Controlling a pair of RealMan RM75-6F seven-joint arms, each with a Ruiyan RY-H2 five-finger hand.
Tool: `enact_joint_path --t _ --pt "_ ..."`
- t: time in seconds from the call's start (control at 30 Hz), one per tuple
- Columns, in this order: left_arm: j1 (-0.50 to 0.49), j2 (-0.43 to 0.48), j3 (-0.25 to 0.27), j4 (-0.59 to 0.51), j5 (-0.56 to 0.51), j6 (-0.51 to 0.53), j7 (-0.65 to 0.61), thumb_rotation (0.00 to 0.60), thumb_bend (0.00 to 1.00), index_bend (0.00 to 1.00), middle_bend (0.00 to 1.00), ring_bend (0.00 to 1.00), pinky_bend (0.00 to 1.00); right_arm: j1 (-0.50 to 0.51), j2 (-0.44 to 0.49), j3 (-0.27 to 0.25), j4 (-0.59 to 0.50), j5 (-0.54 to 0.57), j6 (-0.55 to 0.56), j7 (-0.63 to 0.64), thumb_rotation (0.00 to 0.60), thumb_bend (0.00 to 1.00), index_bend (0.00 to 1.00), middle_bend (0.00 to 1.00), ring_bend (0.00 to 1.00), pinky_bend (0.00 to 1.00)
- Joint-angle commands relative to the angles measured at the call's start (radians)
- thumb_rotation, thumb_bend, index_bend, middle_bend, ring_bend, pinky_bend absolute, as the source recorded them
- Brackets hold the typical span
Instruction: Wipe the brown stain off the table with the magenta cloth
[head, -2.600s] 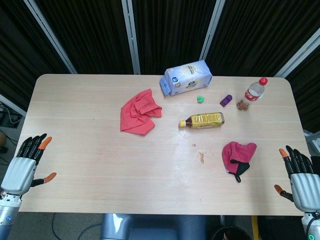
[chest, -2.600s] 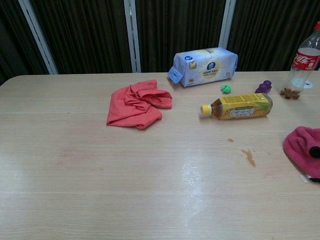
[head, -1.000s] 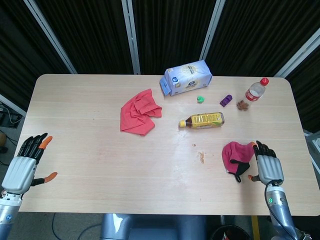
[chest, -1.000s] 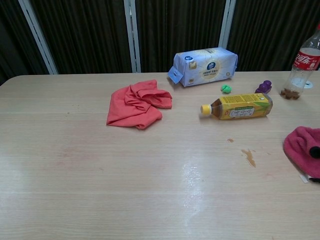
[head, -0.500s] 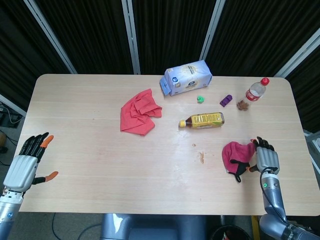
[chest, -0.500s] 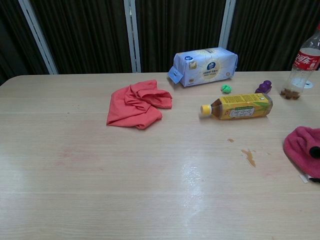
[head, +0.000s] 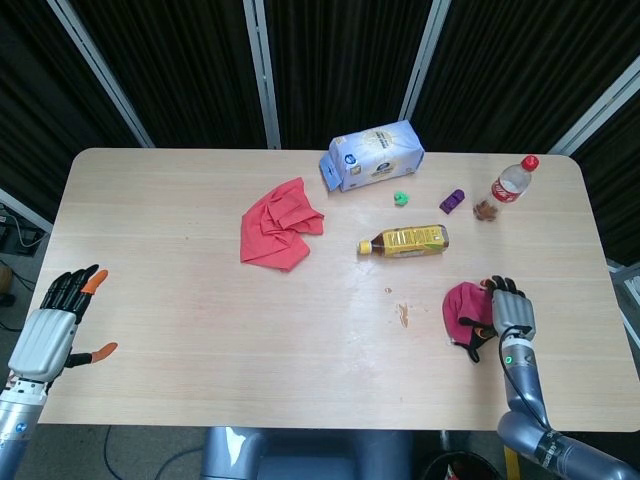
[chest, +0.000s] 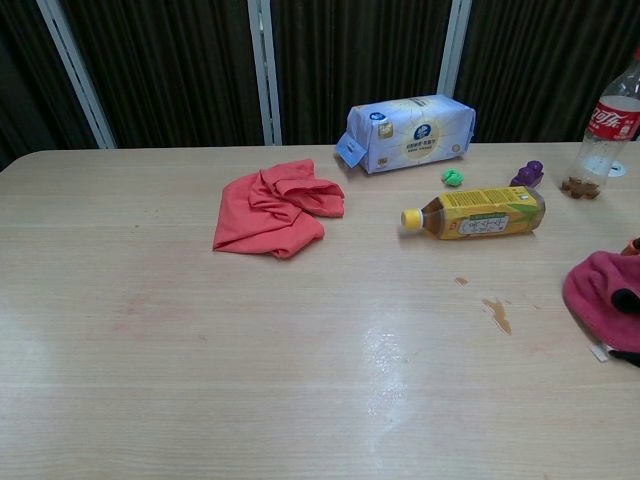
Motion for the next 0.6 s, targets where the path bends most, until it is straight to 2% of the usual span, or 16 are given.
enact_joint_path --t 0.03,0.13,0.17,0.3,0.4,0.6 --pt "-0.001 0.001 0.000 -0.001 -0.001 -0.002 -0.002 0.600 0.00 0.05 0.00 0.00 0.00 0.005 -0.016 -0.002 0.018 -0.010 0.007 0.006 0.600 0.24 0.30 0.18 0.08 0.27" --pt "-0.001 0.002 -0.001 -0.002 -0.002 -0.001 -0.004 0.600 0.00 0.05 0.00 0.00 0.00 0.007 -0.040 -0.002 0.045 -0.027 0.024 0.017 0.600 0.35 0.48 0.36 0.28 0.43" --pt "-0.001 0.002 -0.001 -0.002 -0.002 -0.001 -0.005 0.600 0.00 0.05 0.00 0.00 0.00 0.007 -0.046 -0.002 0.051 -0.033 0.030 0.022 0.600 0.39 0.56 0.45 0.37 0.51" --pt "-0.001 0.002 -0.001 -0.002 -0.003 -0.001 -0.006 0.600 0.00 0.05 0.00 0.00 0.00 -0.001 -0.063 -0.002 0.058 -0.079 0.070 0.060 0.600 0.44 0.72 0.63 0.55 0.65" --pt "-0.001 0.002 0.000 -0.004 -0.005 -0.003 -0.006 0.600 0.00 0.05 0.00 0.00 0.00 -0.008 -0.063 0.000 0.042 -0.116 0.094 0.097 0.600 0.46 0.76 0.66 0.59 0.69" --pt "0.000 0.000 0.001 -0.006 -0.005 -0.001 -0.001 0.600 0.00 0.05 0.00 0.00 0.00 -0.011 -0.054 -0.002 -0.046 -0.171 0.129 0.114 0.600 0.47 0.77 0.67 0.60 0.70"
